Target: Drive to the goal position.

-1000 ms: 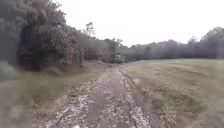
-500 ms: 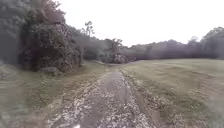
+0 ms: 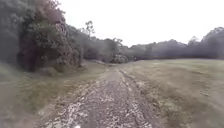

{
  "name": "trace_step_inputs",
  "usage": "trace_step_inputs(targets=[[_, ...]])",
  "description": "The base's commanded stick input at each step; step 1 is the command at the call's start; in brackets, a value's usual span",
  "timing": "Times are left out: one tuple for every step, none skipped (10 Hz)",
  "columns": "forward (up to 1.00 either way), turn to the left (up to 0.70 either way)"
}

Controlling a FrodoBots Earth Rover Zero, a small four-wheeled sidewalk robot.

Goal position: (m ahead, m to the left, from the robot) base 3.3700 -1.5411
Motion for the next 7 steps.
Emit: trace_step_inputs(targets=[[0.45, 0.00], [0.45, 0.00], [0.45, 0.00], [0.45, 0.00], [0.45, 0.00], [0.45, 0.00], [0.45, 0.00]])
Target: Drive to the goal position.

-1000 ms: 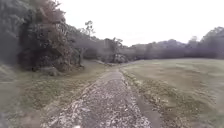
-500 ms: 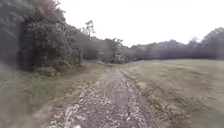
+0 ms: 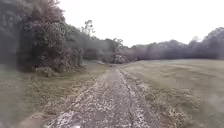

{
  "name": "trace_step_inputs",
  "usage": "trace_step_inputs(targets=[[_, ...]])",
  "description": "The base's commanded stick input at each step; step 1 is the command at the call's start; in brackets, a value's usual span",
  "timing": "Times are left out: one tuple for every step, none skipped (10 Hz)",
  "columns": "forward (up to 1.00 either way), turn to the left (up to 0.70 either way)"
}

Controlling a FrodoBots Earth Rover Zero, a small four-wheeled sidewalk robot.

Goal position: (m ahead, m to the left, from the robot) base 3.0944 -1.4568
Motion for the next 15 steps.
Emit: trace_step_inputs(targets=[[0.45, 0.00], [0.45, 0.00], [0.45, 0.00], [0.45, 0.00], [0.45, 0.00], [0.45, 0.00], [0.45, 0.00], [0.45, 0.00], [0.45, 0.00], [0.45, 0.00], [0.45, 0.00], [0.45, 0.00], [0.45, 0.00], [0.45, 0.00], [0.45, 0.00]])
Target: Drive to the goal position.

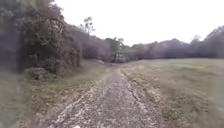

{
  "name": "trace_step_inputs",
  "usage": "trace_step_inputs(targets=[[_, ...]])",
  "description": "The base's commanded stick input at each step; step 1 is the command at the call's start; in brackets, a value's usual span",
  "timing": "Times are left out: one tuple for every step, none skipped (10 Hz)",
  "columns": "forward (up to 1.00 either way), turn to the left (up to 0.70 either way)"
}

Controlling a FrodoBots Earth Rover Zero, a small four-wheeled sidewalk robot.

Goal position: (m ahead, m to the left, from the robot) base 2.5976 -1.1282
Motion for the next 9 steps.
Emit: trace_step_inputs(targets=[[0.45, 0.00], [0.45, 0.00], [0.45, 0.00], [0.45, 0.00], [0.45, 0.00], [0.45, 0.00], [0.45, 0.00], [0.45, 0.00], [0.45, 0.00]])
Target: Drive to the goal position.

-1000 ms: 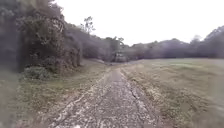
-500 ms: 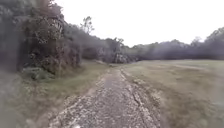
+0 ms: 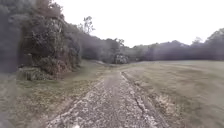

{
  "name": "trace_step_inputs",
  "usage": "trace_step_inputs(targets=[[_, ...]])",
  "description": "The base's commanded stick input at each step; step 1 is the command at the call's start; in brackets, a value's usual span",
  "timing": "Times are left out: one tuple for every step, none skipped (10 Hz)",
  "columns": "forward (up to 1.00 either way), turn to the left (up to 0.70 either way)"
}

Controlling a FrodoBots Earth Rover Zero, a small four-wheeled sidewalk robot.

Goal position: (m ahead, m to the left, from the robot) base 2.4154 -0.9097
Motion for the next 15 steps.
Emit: trace_step_inputs(targets=[[0.45, 0.00], [0.45, 0.00], [0.45, 0.00], [0.45, 0.00], [0.45, 0.00], [0.45, 0.00], [0.45, 0.00], [0.45, 0.00], [0.45, 0.00], [0.45, 0.00], [0.45, 0.00], [0.45, 0.00], [0.45, 0.00], [0.45, 0.00], [0.45, 0.00]])
